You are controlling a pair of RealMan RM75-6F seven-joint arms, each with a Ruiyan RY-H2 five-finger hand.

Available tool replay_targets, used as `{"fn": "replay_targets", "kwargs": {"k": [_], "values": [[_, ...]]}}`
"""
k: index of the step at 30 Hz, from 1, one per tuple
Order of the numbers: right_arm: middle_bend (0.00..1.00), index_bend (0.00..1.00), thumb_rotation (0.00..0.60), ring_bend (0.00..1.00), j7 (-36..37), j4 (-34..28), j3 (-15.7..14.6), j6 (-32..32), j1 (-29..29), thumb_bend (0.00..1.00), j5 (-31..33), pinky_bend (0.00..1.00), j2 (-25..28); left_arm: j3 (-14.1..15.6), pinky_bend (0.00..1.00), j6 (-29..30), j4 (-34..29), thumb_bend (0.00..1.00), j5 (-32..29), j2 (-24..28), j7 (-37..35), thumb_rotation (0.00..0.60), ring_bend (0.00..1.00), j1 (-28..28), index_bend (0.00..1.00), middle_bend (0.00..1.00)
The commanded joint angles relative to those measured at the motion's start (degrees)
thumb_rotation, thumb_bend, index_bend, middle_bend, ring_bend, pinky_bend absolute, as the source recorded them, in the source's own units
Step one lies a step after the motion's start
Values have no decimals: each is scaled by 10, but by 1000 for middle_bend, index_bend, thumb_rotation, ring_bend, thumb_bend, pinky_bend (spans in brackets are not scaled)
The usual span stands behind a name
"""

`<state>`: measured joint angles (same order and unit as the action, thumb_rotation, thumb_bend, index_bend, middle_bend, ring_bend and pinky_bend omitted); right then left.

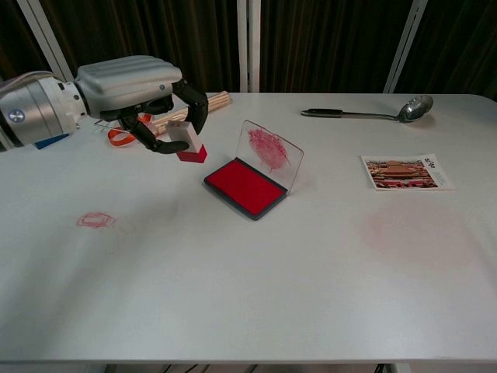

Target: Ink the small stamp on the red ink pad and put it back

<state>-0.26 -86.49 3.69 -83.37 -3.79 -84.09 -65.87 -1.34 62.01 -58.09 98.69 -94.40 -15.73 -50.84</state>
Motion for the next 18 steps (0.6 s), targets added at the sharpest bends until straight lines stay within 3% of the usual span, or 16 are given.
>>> {"fn": "replay_targets", "kwargs": {"k": [1, 8, 18], "values": [[0, 0, 600, 0, 2, 1, 0, -1, 1, 231, 1, 0, 1, -11, 1000, -41, 29, 408, -17, -36, -19, 600, 976, -29, 603, 599], [0, 0, 600, 0, 5, 2, 0, 3, 0, 230, 2, 0, 2, -19, 1000, -115, 102, 408, -48, -100, -60, 600, 976, -68, 602, 599], [0, 0, 600, 0, 9, 6, 2, 9, -2, 230, 9, 0, 2, -15, 1000, -127, 196, 413, -48, -163, -102, 600, 981, -101, 602, 599]]}}
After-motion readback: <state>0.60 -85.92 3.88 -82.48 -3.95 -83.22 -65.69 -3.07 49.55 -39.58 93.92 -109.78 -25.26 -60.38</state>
